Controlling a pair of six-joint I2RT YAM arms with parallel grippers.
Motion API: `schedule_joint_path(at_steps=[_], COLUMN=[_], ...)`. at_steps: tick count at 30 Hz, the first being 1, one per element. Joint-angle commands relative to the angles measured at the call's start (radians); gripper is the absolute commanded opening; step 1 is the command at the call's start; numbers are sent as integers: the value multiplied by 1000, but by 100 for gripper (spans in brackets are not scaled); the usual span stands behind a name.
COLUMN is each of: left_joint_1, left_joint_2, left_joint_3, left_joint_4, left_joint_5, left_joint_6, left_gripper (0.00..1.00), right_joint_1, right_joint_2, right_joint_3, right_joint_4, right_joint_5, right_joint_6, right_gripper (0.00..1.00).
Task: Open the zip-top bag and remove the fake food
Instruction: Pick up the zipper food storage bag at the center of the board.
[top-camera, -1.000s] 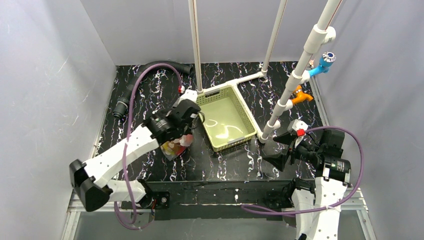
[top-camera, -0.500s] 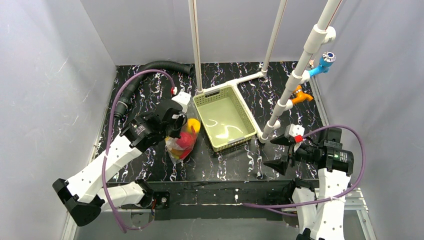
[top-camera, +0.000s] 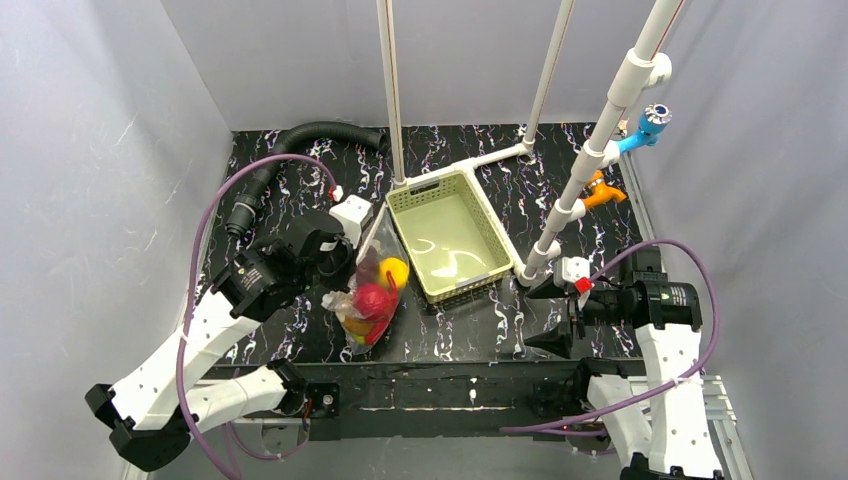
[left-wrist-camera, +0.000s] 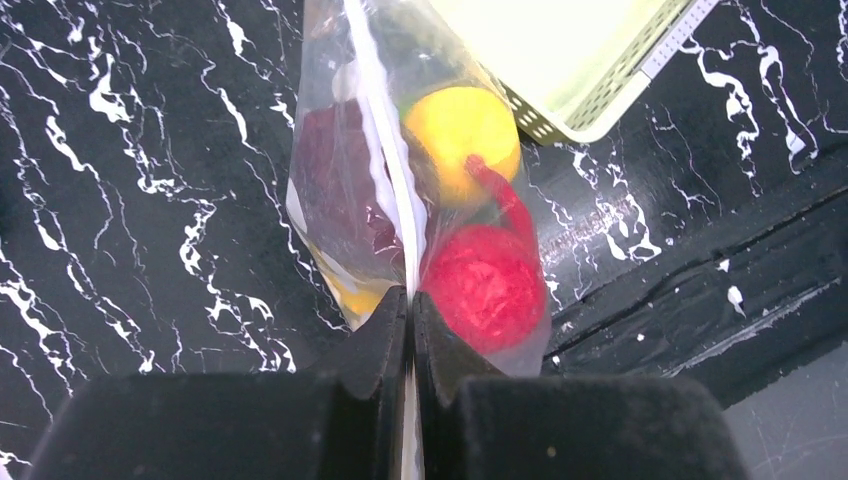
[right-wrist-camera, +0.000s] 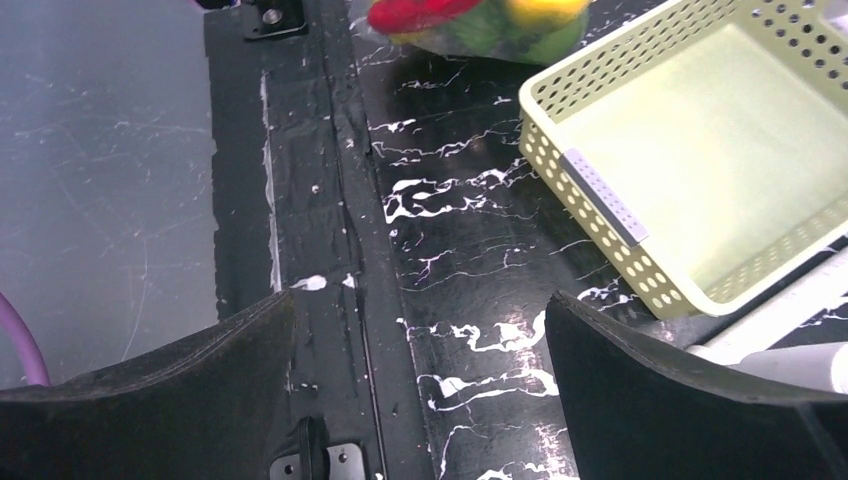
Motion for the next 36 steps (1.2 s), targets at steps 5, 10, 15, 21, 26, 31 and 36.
schedule_joint_path(at_steps=[5,10,15,21,26,31,36], left_joint_1=[7,7,7,7,7,7,7], left_joint_2=[-79,-89,-95,-102,-98,-108,-126], left_joint_3=[-38,-34,-24,10,49,82,114], left_joint_4=[-49,-76,-102,-149,-201,-232,-252], left_joint_5=[36,33,62,104,137,239,337], left_joint_6=[-27,14,83,128,152,193,229], left_gripper=[0,0,0,0,0,0,0], right_joint_1=[103,139,167,199,224,271,329], right_joint_2=[46,60,74,94,107,129,140], right_joint_3=[57,57,72,102,128,137,135], right_joint_4=[-44,-79,-121,-128,-135,-156,-111], right_joint_5=[31,24,25,28,22,11,26], right_joint_6=[-48,-92,-138,-147,-151,-160,-100], right_gripper=[100,100,100,100,100,100,100])
